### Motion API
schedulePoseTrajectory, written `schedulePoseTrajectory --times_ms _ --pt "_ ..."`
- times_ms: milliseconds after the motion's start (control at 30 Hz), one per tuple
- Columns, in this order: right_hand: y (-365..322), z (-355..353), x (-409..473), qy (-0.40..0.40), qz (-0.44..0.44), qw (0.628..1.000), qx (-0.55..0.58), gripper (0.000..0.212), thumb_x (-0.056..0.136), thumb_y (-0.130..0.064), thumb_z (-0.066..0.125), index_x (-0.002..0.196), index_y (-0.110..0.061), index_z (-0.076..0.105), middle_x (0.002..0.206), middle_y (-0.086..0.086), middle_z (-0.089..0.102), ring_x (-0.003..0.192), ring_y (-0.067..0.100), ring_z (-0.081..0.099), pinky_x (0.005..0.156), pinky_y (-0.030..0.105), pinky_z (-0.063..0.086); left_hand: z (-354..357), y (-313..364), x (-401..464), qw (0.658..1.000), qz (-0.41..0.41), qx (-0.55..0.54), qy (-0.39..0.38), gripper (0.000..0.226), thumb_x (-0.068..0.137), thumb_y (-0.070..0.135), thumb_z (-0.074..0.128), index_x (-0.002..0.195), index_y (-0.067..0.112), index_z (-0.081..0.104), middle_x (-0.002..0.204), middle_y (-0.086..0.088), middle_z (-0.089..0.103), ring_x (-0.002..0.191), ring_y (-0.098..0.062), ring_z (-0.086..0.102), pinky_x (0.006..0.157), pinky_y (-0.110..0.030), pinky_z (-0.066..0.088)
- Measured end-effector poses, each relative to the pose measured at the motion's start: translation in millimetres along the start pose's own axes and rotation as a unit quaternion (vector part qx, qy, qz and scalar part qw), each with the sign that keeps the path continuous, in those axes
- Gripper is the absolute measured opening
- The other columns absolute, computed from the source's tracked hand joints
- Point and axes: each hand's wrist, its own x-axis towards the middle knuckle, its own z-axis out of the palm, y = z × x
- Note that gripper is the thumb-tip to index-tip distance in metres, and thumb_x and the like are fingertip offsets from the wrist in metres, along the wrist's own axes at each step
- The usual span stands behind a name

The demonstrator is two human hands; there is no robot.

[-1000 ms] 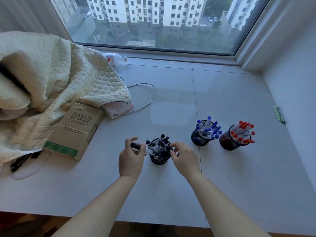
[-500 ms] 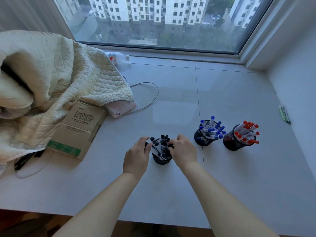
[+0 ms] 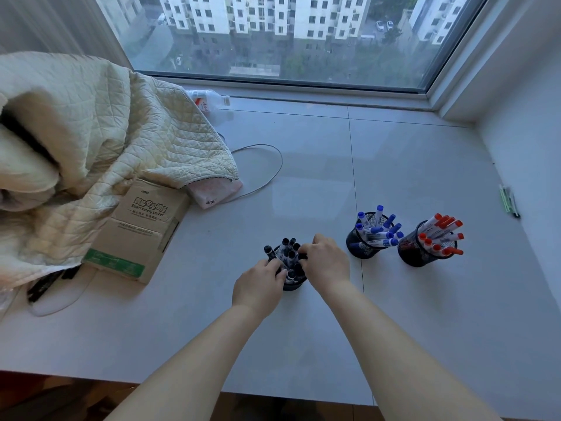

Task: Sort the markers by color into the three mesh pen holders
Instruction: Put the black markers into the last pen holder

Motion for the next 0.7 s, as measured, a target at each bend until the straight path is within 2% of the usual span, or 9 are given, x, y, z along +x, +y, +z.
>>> schedulePoseTrajectory --times_ms 100,167,233,333,433,567,700 --pt "4 2 -2 0.011 -0.011 1.000 -0.003 0.025 0.093 -0.023 0.048 0.114 -0.023 0.062 0.109 0.002 0.052 0.104 0.022 0.048 0.072 0.031 0.044 -6 -9 -3 0.998 0.010 -0.052 0.019 0.020 0.090 0.045 0.046 0.105 0.034 0.054 0.090 0.014 0.060 0.085 -0.014 0.060 0.069 -0.028 0.044" --pt "8 5 -4 0.023 -0.017 1.000 0.006 0.025 0.093 -0.025 0.047 0.115 -0.021 0.059 0.109 0.001 0.054 0.104 0.021 0.049 0.073 0.031 0.044 -10 -14 -5 0.995 -0.002 -0.088 0.047 0.018 0.088 0.046 0.049 0.097 0.031 0.050 0.071 0.016 0.056 0.072 -0.013 0.057 0.062 -0.027 0.040" --pt "11 7 -8 0.041 -0.022 0.999 0.021 0.026 0.094 -0.030 0.047 0.114 -0.018 0.058 0.110 0.001 0.055 0.104 0.020 0.049 0.074 0.031 0.045 -12 -17 -2 0.994 0.000 -0.091 0.069 0.017 0.090 0.042 0.048 0.095 0.025 0.047 0.067 0.014 0.051 0.068 -0.017 0.054 0.060 -0.028 0.037" --pt "13 7 -14 0.094 -0.029 0.994 0.057 0.024 0.094 -0.030 0.048 0.108 -0.015 0.059 0.106 0.003 0.057 0.099 0.022 0.053 0.071 0.031 0.045 -18 -19 10 0.993 -0.001 -0.089 0.083 0.015 0.092 0.024 0.046 0.106 0.023 0.049 0.092 0.006 0.052 0.079 -0.024 0.057 0.066 -0.032 0.044" --pt "14 3 -20 0.131 -0.022 0.984 0.119 0.022 0.093 -0.026 0.050 0.106 -0.011 0.059 0.102 0.005 0.059 0.092 0.024 0.056 0.067 0.033 0.044 -21 -21 23 0.999 0.005 -0.044 0.019 0.036 0.091 0.016 0.047 0.124 0.031 0.047 0.115 0.001 0.043 0.086 -0.023 0.059 0.073 -0.037 0.051" --pt "17 -6 -25 0.159 -0.015 0.973 0.164 0.021 0.094 -0.025 0.049 0.104 -0.009 0.056 0.098 0.005 0.062 0.086 0.026 0.058 0.067 0.036 0.043 -21 -22 35 0.999 0.017 -0.013 -0.029 0.030 0.093 0.022 0.050 0.120 0.033 0.051 0.115 0.002 0.050 0.094 -0.023 0.058 0.080 -0.036 0.049" --pt "22 -17 -31 0.187 -0.014 0.960 0.206 0.020 0.094 -0.024 0.048 0.101 -0.006 0.053 0.088 0.006 0.064 0.079 0.027 0.058 0.063 0.037 0.042 -22 -20 39 0.999 0.011 -0.013 -0.029 0.019 0.094 0.027 0.049 0.111 0.028 0.056 0.106 -0.002 0.060 0.096 -0.024 0.056 0.080 -0.036 0.047"
